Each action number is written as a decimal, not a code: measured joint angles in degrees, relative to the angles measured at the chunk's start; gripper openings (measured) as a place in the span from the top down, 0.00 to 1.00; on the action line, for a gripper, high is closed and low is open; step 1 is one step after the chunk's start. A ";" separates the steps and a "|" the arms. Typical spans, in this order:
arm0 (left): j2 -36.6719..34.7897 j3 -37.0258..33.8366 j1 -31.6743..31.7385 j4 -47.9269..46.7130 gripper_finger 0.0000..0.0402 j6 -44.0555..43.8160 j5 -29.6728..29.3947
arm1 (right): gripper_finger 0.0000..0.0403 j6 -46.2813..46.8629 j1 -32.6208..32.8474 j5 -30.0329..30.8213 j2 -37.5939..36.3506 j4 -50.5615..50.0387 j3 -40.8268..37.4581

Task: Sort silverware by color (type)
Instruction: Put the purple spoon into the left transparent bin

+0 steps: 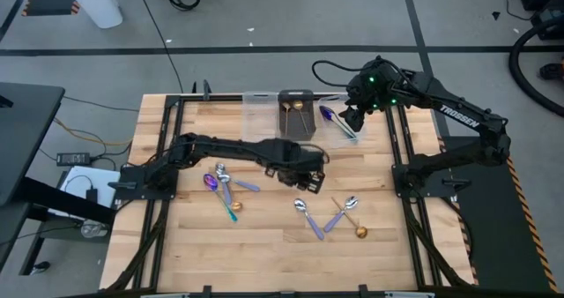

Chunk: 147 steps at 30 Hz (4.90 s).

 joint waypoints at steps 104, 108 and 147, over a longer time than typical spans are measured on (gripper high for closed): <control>-28.72 -39.12 -21.68 9.68 0.87 18.32 0.79 | 0.40 37.88 43.68 -1.35 8.27 -9.74 -14.84; -28.72 -39.12 -22.89 9.97 0.87 16.53 0.36 | 0.41 38.74 46.54 -1.65 5.61 -4.53 -21.32; -28.89 -39.12 -23.28 21.44 0.88 13.69 -2.14 | 0.52 59.30 41.63 -6.99 1.38 28.33 -49.18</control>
